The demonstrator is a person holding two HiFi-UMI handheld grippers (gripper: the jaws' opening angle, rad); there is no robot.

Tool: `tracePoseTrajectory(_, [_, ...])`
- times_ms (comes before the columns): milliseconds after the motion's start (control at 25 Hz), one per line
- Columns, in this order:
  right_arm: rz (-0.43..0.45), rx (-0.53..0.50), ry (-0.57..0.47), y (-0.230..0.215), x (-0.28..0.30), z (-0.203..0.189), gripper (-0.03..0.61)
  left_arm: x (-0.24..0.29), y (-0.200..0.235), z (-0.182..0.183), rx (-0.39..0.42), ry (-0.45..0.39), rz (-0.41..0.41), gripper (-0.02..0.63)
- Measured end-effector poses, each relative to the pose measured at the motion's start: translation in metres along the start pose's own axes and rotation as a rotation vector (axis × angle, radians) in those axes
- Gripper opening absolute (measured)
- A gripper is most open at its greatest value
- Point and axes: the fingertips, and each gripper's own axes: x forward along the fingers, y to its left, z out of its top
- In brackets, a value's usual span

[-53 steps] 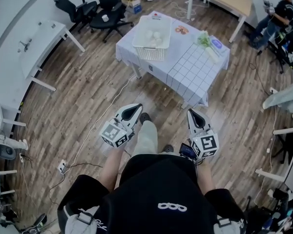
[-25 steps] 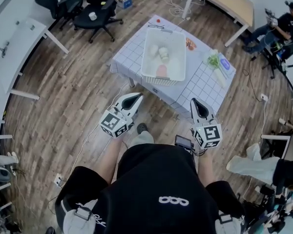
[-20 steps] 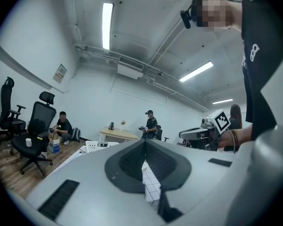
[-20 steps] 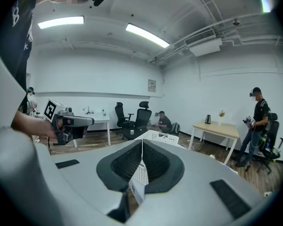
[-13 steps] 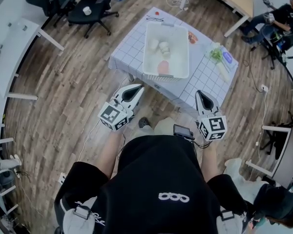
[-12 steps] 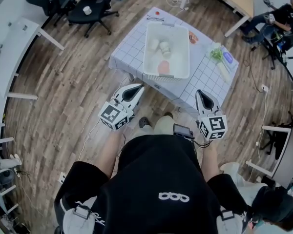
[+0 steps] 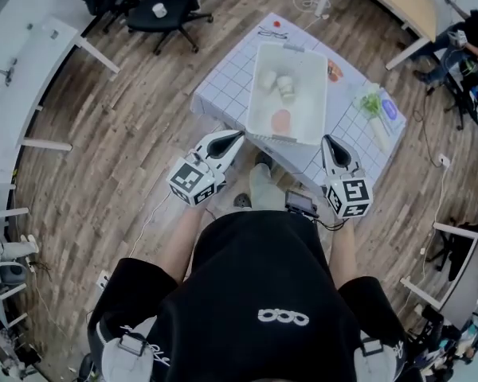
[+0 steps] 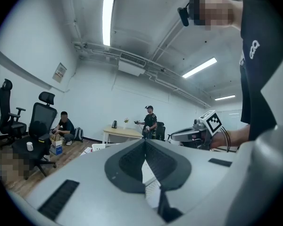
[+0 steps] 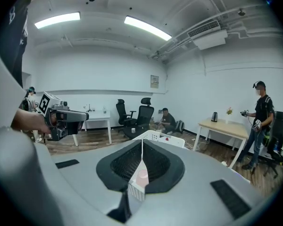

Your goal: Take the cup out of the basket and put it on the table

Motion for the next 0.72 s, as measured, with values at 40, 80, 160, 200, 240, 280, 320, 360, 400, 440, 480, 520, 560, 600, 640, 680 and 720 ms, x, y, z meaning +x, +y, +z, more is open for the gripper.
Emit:
tracePoseTrajectory(40, [0.009,-0.002,-0.002,-0.003,0.009,0.003,0.025,0.004,0.006,0.003,0.004,0.001,0.004,0.008])
tracePoseTrajectory(80, [0.017,-0.003,-0.004,-0.006,0.018,0.006,0.025,0.008,0.012,0.006,0.007,0.002,0.009,0.008])
tracePoseTrajectory(160, [0.03,-0.003,-0.003,-0.013,0.033,0.011,0.025,0.016,0.025,0.01,0.013,0.006,0.019,0.008])
tracePoseTrajectory(200, [0.034,-0.001,0.001,-0.016,0.04,0.012,0.025,0.02,0.03,0.012,0.014,0.007,0.022,0.008])
tracePoseTrajectory(240, [0.039,0.003,0.008,-0.02,0.047,0.012,0.025,0.024,0.034,0.012,0.014,0.009,0.024,0.008])
tracePoseTrajectory(280, [0.043,0.008,0.016,-0.022,0.054,0.011,0.025,0.028,0.039,0.012,0.012,0.013,0.025,0.009])
tracePoseTrajectory(320, [0.048,0.013,0.023,-0.025,0.06,0.01,0.025,0.031,0.043,0.012,0.01,0.018,0.026,0.008])
tracePoseTrajectory(360, [0.054,0.019,0.028,-0.027,0.066,0.009,0.025,0.035,0.047,0.011,0.008,0.022,0.026,0.008])
tracePoseTrajectory(400, [0.061,0.024,0.029,-0.028,0.072,0.009,0.025,0.038,0.051,0.012,0.007,0.023,0.026,0.008])
tracePoseTrajectory(440, [0.07,0.028,0.029,-0.029,0.077,0.01,0.025,0.041,0.055,0.012,0.005,0.024,0.026,0.008])
tracePoseTrajectory(480, [0.077,0.031,0.032,-0.03,0.082,0.009,0.025,0.044,0.058,0.012,0.003,0.024,0.025,0.008])
tracePoseTrajectory(520, [0.082,0.031,0.039,-0.031,0.086,0.008,0.025,0.046,0.061,0.011,-0.001,0.025,0.024,0.008])
tracePoseTrajectory(560, [0.086,0.031,0.049,-0.032,0.09,0.005,0.025,0.048,0.062,0.009,-0.005,0.028,0.023,0.008])
tracePoseTrajectory(600, [0.092,0.03,0.062,-0.033,0.094,0.002,0.025,0.051,0.063,0.007,-0.009,0.031,0.021,0.008])
tracePoseTrajectory(640, [0.1,0.031,0.075,-0.033,0.098,-0.001,0.025,0.052,0.064,0.005,-0.012,0.035,0.02,0.008])
tracePoseTrajectory(680, [0.112,0.033,0.089,-0.033,0.103,-0.004,0.025,0.054,0.065,0.004,-0.016,0.038,0.017,0.008])
tracePoseTrajectory(720, [0.129,0.035,0.102,-0.032,0.108,-0.008,0.025,0.056,0.066,0.002,-0.021,0.039,0.014,0.008])
